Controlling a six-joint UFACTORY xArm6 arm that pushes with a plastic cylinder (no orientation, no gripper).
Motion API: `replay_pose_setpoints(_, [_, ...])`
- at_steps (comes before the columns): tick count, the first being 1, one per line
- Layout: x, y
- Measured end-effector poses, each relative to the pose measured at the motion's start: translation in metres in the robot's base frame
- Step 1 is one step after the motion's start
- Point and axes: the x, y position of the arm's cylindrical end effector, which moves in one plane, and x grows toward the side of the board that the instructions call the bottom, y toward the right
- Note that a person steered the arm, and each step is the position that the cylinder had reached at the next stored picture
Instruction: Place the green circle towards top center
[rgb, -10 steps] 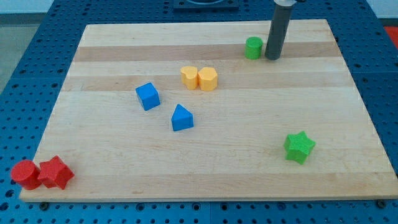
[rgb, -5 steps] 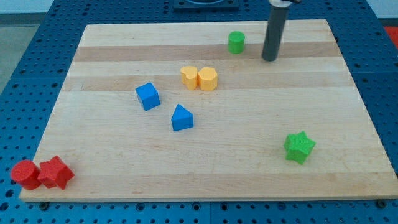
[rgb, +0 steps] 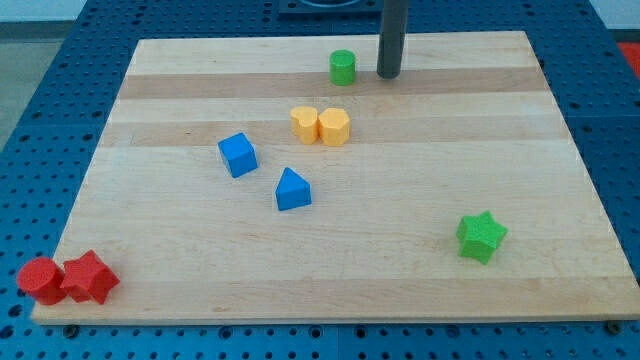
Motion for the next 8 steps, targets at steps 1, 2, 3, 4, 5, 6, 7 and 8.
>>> replay_pose_setpoints(1, [0.014, -0.039])
replay_pose_setpoints(2, [-0.007, -0.108])
replay_pose_setpoints(3, [-0.011, -0.124])
replay_pose_setpoints(4, [-0.001, -0.078])
replay_pose_setpoints(5, [0.003, -0.034])
replay_pose_setpoints(6, [-0.017, -0.033])
replay_pose_setpoints(7, [-0.039, -0.104])
replay_pose_setpoints(8, [-0.050, -0.140])
